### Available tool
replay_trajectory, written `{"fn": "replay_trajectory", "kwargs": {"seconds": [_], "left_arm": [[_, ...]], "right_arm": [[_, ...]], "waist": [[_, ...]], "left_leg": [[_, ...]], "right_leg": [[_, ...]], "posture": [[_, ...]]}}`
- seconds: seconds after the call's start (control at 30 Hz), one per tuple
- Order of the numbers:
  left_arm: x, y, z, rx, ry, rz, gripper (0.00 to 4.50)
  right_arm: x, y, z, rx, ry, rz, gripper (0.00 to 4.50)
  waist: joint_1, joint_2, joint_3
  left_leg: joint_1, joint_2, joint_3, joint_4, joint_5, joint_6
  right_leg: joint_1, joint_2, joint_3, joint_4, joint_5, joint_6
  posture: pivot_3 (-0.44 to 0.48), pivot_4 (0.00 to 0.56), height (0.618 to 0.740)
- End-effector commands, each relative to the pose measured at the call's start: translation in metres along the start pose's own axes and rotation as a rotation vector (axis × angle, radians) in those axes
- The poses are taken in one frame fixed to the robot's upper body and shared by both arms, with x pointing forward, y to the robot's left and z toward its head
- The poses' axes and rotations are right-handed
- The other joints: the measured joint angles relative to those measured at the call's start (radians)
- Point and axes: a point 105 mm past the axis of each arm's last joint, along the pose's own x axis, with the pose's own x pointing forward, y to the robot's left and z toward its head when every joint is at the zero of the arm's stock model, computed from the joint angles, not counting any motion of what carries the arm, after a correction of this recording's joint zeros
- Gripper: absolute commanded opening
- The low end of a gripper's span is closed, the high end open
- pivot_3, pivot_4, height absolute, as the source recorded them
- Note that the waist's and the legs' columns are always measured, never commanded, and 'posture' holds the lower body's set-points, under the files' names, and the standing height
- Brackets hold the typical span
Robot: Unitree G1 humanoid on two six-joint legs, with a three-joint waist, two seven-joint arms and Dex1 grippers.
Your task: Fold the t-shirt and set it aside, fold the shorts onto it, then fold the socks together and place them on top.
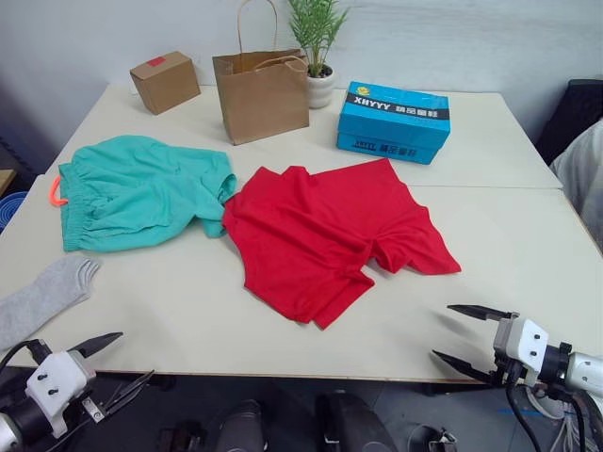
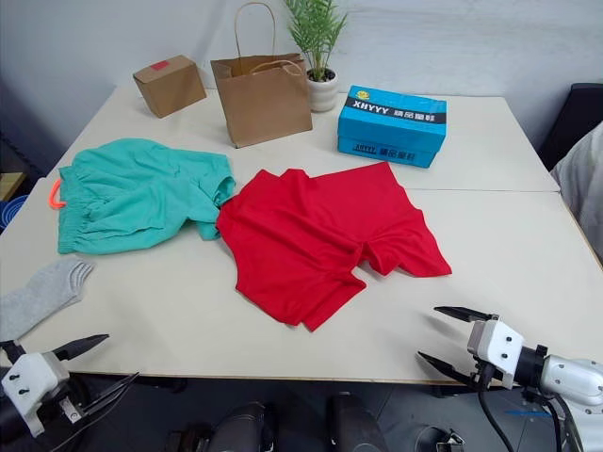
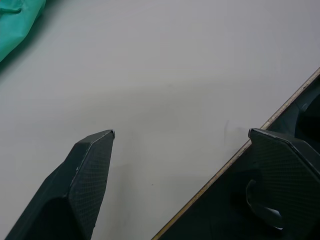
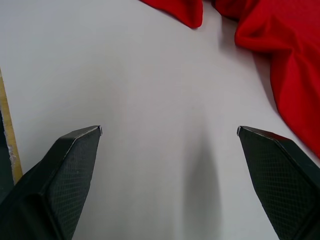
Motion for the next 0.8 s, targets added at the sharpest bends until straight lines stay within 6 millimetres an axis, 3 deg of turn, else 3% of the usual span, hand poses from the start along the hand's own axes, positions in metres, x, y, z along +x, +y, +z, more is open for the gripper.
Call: {"fn": "replay_trajectory", "kwargs": {"seconds": [0.03, 0.23, 0.3, 0.37, 0.57, 0.8], "left_arm": [[0.0, 0.0, 0.005, 0.0, -0.03, 0.006, 4.5], [0.013, -0.009, 0.036, -0.012, -0.11, -0.112, 4.5], [0.028, -0.019, 0.062, -0.024, -0.167, -0.206, 4.5], [0.036, -0.026, 0.074, -0.03, -0.177, -0.26, 4.5], [0.077, -0.068, 0.119, 0.032, -0.276, -0.481, 4.5], [0.138, -0.112, 0.143, 0.171, -0.345, -0.701, 4.5]], "right_arm": [[-0.001, 0.0, 0.003, -0.013, -0.013, -0.004, 4.44], [0.002, -0.004, 0.007, -0.013, -0.032, -0.018, 4.44], [0.003, -0.009, 0.018, -0.004, -0.08, -0.035, 4.44], [0.003, -0.011, 0.026, 0.003, -0.112, -0.034, 4.44], [0.009, -0.036, 0.055, -0.06, -0.18, -0.086, 4.44], [-0.002, -0.031, 0.045, -0.046, -0.099, -0.073, 4.44]], "waist": [[0.0, 0.0, 0.0], [0.0, 0.0, 0.0], [0.001, 0.0, 0.0], [0.003, 0.001, 0.0], [0.0, 0.003, 0.0], [0.009, 0.005, -0.001]], "left_leg": [[0.0, 0.0, 0.0, 0.0, 0.0, 0.0], [0.0, 0.0, 0.0, 0.0, 0.0, 0.0], [0.0, 0.0, 0.0, 0.0, 0.0, 0.0], [0.0, 0.0, 0.0, 0.001, 0.0, 0.0], [0.001, 0.0, 0.0, 0.001, 0.0, 0.0], [0.0, -0.002, -0.001, 0.001, 0.001, 0.0]], "right_leg": [[0.0, 0.0, 0.0, 0.0, 0.0, 0.0], [0.0, 0.0, 0.0, 0.0, 0.0, 0.0], [0.0, 0.0, 0.0, 0.0, 0.0, 0.0], [0.001, 0.0, 0.0, 0.001, 0.002, 0.003], [0.001, 0.0, 0.0, 0.001, 0.004, 0.007], [0.001, 0.001, 0.0, 0.002, 0.004, 0.011]], "posture": [[0.0, 0.15, 0.74], [0.0, 0.15, 0.74], [0.0, 0.15, 0.74], [0.0, 0.15, 0.74], [0.0, 0.15, 0.74], [0.0, 0.15, 0.74]]}}
